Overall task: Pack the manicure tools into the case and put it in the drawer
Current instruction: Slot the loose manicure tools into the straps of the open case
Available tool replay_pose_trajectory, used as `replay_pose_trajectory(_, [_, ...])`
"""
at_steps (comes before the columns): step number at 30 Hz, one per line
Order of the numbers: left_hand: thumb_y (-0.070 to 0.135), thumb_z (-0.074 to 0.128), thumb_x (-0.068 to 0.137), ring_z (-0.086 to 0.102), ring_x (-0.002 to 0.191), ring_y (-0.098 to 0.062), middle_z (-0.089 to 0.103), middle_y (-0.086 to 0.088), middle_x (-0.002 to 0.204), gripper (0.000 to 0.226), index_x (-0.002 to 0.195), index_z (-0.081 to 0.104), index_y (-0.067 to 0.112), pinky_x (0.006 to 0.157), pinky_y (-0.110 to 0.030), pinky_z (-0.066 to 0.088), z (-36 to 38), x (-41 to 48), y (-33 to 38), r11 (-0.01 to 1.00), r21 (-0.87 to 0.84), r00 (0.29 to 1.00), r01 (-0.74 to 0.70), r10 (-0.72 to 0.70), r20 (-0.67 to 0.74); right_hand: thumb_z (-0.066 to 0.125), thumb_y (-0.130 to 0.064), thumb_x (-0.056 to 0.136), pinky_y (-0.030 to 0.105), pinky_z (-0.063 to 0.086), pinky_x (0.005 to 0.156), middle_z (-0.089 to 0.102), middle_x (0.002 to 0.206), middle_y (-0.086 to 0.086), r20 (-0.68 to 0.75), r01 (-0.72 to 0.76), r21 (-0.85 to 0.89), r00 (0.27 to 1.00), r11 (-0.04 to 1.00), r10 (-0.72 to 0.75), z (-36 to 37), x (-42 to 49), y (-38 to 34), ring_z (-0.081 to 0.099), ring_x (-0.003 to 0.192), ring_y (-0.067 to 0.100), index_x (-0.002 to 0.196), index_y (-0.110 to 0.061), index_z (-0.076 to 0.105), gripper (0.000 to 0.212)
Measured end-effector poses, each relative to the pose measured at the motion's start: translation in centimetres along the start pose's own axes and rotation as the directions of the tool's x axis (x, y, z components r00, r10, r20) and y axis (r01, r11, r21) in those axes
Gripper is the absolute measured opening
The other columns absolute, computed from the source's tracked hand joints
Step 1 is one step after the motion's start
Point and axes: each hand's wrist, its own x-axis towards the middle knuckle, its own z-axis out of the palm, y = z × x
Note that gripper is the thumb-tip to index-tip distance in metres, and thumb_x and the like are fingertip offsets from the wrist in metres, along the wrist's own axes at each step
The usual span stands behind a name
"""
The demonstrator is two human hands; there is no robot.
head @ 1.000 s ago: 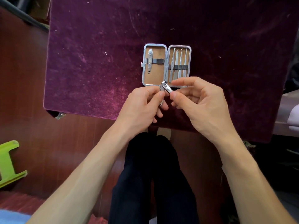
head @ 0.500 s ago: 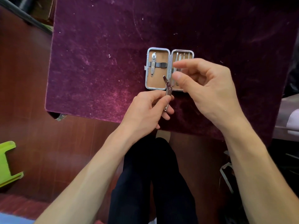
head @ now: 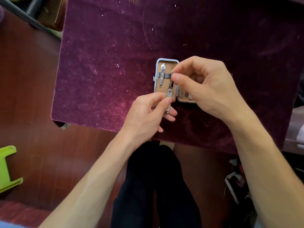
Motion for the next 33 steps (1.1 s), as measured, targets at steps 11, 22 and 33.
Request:
replay_pose_trajectory(11, [0.027,0.054,0.107,0.079,0.077,-0.013,0.079,0.001,0.09,0.024,0.119,0.072,0.019,0.043,-0.02,0.05,-0.6,0.9,1.1,0.999,-0.032,1.0,-0.014,0.014,-0.021,0.076,-0.019,0.098,0.031,0.063,0.068,0.078,0.094,-0.009,0.065,0.102,0.014,0.993,0.995,-0.102,-0.5,1.3,-0.7,0.074,0.076,0.012,0.112,-0.03,0.075,0.018])
replay_pose_trajectory(22, [0.05,0.073,0.089,0.049,0.132,-0.013,0.047,0.001,0.151,0.066,0.144,0.055,0.017,0.112,-0.032,0.041,-2.7,4.2,0.1,0.675,0.673,0.861,-0.303,0.496,-0.109,0.074,-0.02,0.098,0.042,0.062,0.069,0.073,0.091,-0.007,-0.157,0.115,-0.057,0.98,0.992,-0.122,-2.5,5.6,-0.2,0.071,0.072,0.019,0.107,-0.029,0.074,0.013])
replay_pose_trajectory(33, [0.064,0.072,0.084,0.035,0.153,-0.019,0.033,-0.004,0.167,0.082,0.148,0.051,0.017,0.119,-0.028,0.022,-1.7,5.3,-3.3,0.49,0.794,0.849,-0.359,0.525,0.059,0.073,-0.019,0.098,0.026,0.059,0.067,0.07,0.086,-0.014,-0.135,0.109,-0.154,0.982,0.982,-0.13,-0.8,7.6,1.6,0.069,0.071,0.012,0.11,-0.025,0.078,0.014])
